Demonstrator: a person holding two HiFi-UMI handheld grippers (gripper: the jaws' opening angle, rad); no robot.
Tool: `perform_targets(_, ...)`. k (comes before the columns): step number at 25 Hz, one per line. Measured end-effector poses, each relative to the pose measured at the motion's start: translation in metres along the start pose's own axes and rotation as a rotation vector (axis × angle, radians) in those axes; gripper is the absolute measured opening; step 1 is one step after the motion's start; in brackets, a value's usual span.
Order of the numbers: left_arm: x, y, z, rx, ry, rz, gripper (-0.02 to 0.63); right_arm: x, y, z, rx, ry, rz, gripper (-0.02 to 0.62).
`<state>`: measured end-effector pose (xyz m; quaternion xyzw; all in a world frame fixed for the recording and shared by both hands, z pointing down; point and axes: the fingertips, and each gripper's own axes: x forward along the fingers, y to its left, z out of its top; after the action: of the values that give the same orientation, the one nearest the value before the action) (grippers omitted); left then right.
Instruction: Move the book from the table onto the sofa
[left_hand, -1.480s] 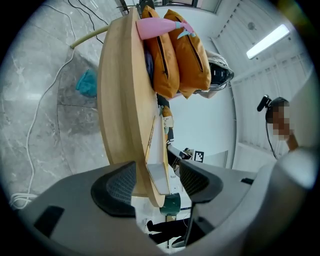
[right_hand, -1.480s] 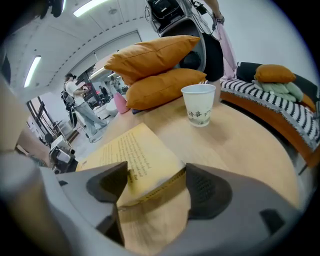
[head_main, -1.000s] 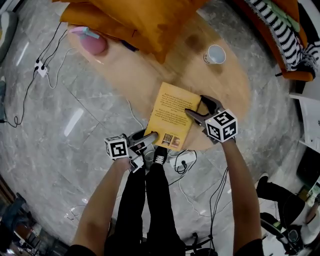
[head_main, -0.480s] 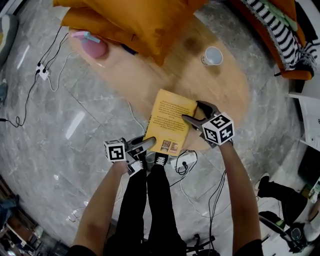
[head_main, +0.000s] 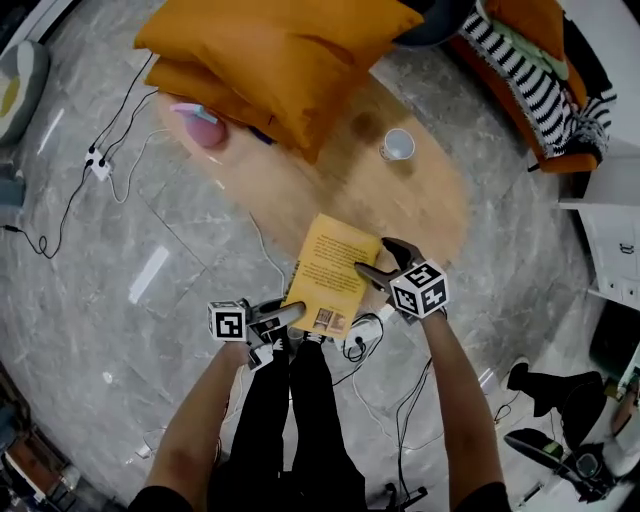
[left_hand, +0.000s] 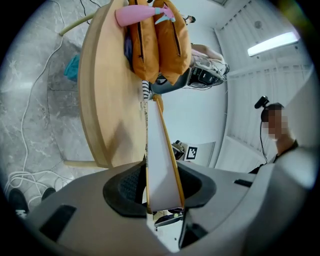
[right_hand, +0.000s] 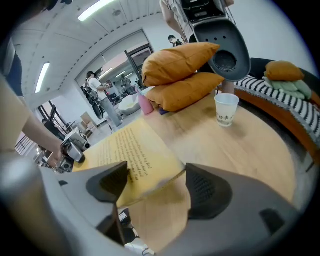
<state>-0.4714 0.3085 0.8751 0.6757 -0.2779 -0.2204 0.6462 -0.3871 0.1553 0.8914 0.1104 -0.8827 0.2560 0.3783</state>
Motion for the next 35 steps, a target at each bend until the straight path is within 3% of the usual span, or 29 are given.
perform_targets(6,-0.024,-0.092,-0.017,0.010,0.005,-0.024,0.147,-0.072,0.059,0.036,0.012,-0.063,-0.017,0.353)
perform_targets(11,-0.058,-0.168,-0.033,0.043,-0.041,-0.067,0.149,-0.129,0.118,0.075,0.058,-0.174,-0.048,0.362)
perform_targets(19,-0.116,-0.275,-0.059,0.048,-0.126,-0.147,0.147,-0.199,0.213,0.118,0.305,-0.404,0.009,0.365)
perform_targets(25,-0.143,-0.316,-0.097,0.022,-0.098,-0.224,0.147,-0.229,0.269,0.101,0.526,-0.501,0.155,0.364)
perform_targets(31,-0.140,-0.347,-0.105,0.090,-0.033,-0.287,0.149,-0.262,0.290,0.102,0.724,-0.622,0.394,0.354)
perform_targets(33,-0.137,-0.350,-0.105,0.083,-0.027,-0.294,0.149,-0.269,0.293,0.104,0.786,-0.684,0.462,0.295)
perform_targets(35,-0.134,-0.346,-0.104,0.094,-0.026,-0.276,0.149,-0.275,0.293,0.108,0.784,-0.744,0.479,0.204)
